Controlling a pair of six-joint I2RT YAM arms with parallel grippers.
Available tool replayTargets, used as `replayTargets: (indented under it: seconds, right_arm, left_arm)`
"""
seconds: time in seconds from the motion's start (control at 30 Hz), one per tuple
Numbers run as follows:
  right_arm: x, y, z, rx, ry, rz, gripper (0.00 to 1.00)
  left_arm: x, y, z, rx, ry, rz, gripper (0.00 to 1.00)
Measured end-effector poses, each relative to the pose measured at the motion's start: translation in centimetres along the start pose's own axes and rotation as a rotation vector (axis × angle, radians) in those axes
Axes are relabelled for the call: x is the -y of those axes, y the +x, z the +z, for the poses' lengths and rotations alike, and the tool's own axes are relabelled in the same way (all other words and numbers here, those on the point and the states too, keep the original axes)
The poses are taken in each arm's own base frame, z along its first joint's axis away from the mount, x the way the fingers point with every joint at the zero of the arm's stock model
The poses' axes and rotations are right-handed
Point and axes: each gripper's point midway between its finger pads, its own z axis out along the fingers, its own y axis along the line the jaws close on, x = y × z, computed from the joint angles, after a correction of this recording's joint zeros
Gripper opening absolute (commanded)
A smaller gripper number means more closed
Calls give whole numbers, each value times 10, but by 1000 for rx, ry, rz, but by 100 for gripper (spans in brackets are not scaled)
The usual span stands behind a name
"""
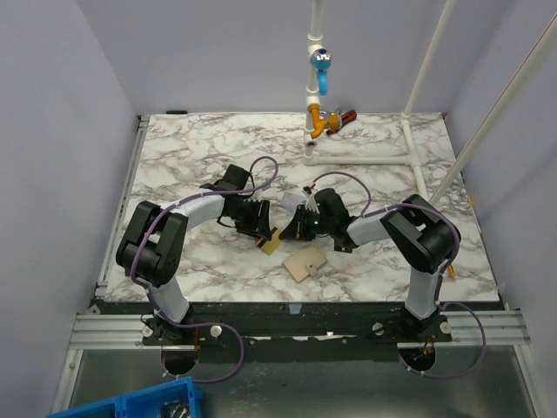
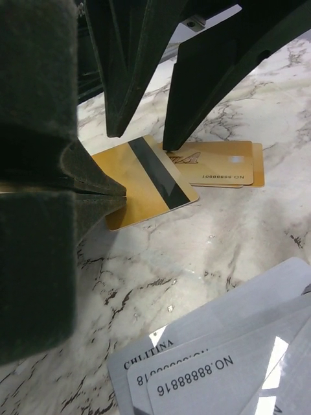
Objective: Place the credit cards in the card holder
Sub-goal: Pick up the credit card from the center of the board.
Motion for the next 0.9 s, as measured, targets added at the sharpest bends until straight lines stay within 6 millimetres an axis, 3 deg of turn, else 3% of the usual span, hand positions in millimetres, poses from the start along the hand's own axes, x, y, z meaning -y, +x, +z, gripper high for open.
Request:
replayTargets:
  seconds: [0.6,0.9]
  right_arm:
    - [-1,1,6,7,-19,20,1]
    - [1,3,6,11,-21,32,1]
  left_arm:
    - [15,15,-1,-68,98,-24,44]
    - [19,19,5,-105,169,-86,38]
